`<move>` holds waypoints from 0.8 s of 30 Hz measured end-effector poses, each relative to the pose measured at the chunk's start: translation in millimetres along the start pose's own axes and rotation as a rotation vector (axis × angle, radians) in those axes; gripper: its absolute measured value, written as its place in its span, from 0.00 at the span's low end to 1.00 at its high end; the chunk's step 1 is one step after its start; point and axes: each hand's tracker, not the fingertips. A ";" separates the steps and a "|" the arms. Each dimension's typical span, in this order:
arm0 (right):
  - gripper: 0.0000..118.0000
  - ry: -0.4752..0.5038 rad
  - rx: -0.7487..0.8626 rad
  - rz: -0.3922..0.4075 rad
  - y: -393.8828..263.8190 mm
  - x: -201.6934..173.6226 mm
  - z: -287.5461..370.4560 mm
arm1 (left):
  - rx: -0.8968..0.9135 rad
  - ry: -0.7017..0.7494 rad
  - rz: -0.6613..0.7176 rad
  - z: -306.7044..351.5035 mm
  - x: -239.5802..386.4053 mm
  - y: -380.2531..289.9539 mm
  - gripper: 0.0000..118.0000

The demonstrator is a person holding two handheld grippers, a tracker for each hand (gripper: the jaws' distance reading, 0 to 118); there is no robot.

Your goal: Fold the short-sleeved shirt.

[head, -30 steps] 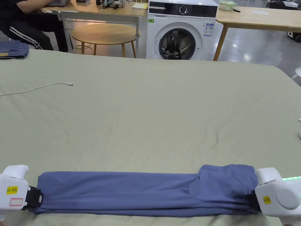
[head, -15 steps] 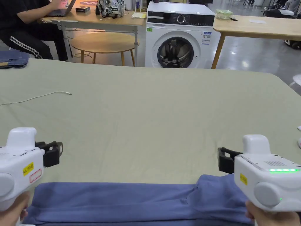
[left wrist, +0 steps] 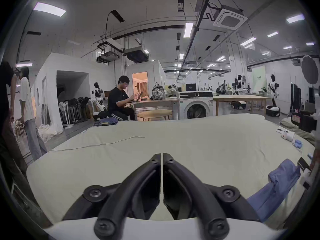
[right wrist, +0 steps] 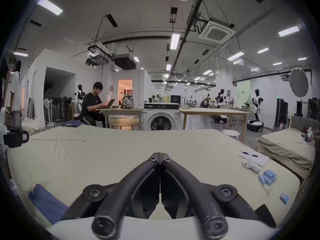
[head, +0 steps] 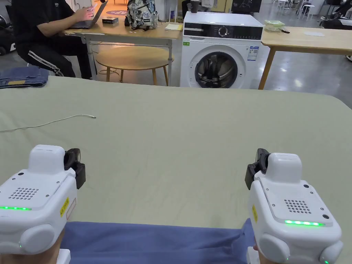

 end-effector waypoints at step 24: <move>0.00 0.046 -0.101 0.067 -19.0 -11.6 -16.1 | -0.831 -0.394 0.431 -51.5 -142.3 -100.3 0.49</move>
